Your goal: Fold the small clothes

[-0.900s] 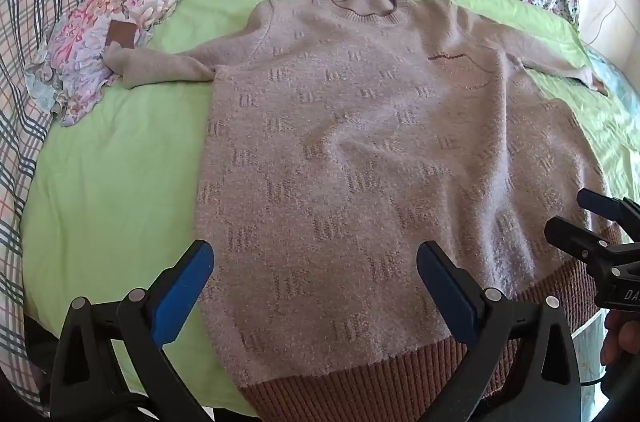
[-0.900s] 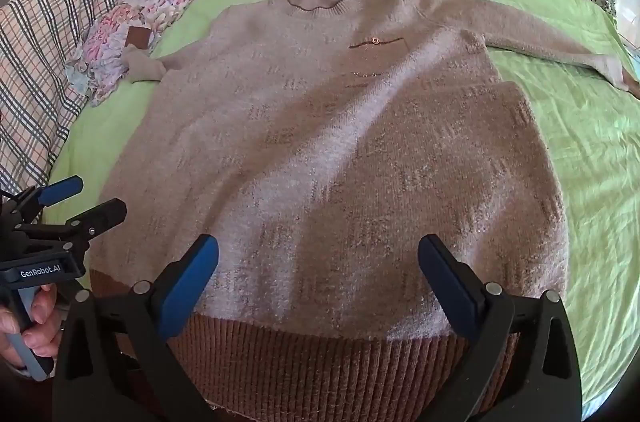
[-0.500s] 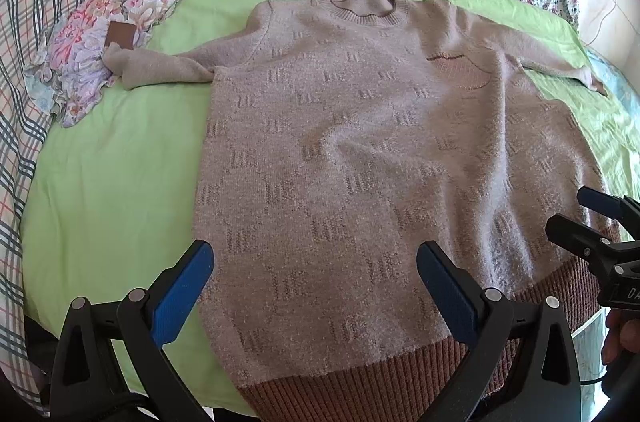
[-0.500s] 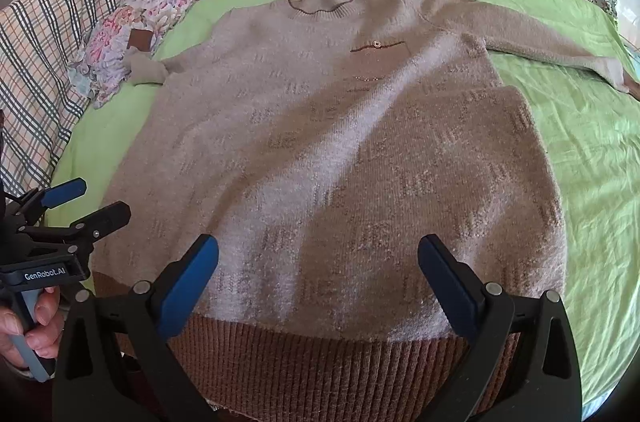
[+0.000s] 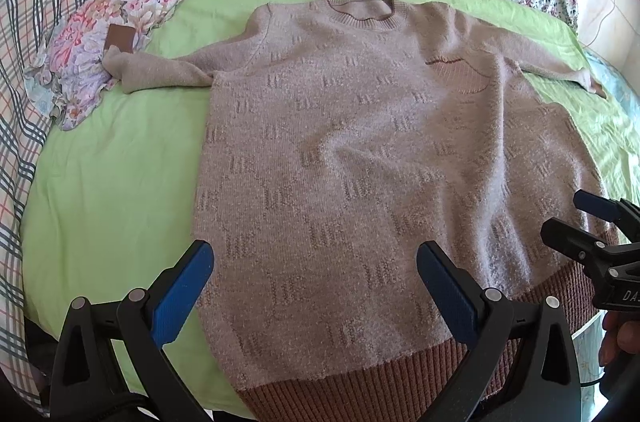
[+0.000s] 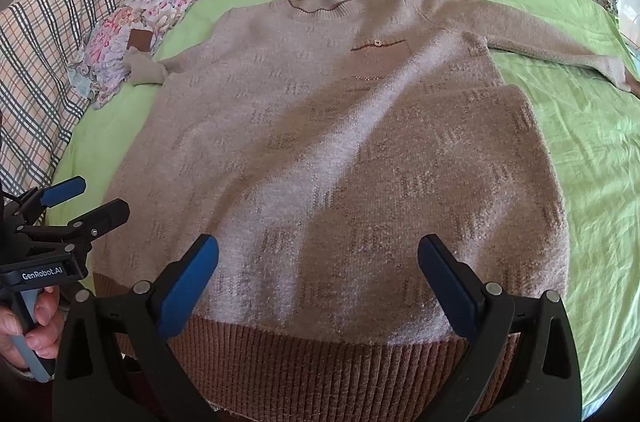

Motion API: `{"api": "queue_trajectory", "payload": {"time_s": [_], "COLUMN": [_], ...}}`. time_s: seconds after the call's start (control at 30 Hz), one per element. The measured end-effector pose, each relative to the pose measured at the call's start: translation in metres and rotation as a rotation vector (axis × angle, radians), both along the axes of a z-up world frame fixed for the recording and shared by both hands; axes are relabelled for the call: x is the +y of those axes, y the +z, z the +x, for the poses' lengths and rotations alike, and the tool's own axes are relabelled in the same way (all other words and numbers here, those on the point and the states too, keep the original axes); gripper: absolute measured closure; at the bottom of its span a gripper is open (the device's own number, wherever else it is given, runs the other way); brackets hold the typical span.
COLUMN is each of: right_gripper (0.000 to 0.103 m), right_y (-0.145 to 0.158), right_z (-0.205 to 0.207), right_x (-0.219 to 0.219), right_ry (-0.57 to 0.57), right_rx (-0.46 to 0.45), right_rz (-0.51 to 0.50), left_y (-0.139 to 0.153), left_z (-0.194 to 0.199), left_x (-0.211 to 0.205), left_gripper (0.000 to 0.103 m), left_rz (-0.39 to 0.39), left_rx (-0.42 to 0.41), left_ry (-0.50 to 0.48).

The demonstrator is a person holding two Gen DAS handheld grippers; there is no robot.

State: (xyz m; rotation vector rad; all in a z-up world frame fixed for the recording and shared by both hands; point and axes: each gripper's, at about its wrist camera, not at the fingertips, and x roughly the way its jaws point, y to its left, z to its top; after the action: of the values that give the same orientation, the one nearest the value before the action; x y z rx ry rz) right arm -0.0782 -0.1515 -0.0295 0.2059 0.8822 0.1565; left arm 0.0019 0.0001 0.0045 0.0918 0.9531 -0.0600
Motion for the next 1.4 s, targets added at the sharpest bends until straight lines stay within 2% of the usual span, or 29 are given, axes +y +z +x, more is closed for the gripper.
{"api": "queue_trajectory", "payload": {"time_s": [0.63, 0.9, 1.17, 1.4], "right_gripper": [0.003, 0.003, 0.003, 0.003], "right_y": [0.002, 0.003, 0.001, -0.002], "right_z": [0.004, 0.004, 0.011, 0.017], "right_x": [0.0, -0.001, -0.028, -0.061], "right_ry": [0.0, -0.008, -0.06, -0.111], "right_rx": [0.0, -0.003, -0.003, -0.012], "right_rz": [0.015, 0.028, 0.063, 0.104], "left_y": [0.001, 0.0, 0.0, -0.002], "left_z": [0.005, 0.009, 0.023, 0.039], "left_x": [-0.002, -0.005, -0.006, -0.014], "left_gripper": [0.001, 0.001, 0.001, 0.001], "left_rz": [0.012, 0.004, -0.025, -0.017], "left_rx": [-0.016, 0.015, 0.013, 0.013], "left_ry": [0.004, -0.001, -0.008, -0.021]}}
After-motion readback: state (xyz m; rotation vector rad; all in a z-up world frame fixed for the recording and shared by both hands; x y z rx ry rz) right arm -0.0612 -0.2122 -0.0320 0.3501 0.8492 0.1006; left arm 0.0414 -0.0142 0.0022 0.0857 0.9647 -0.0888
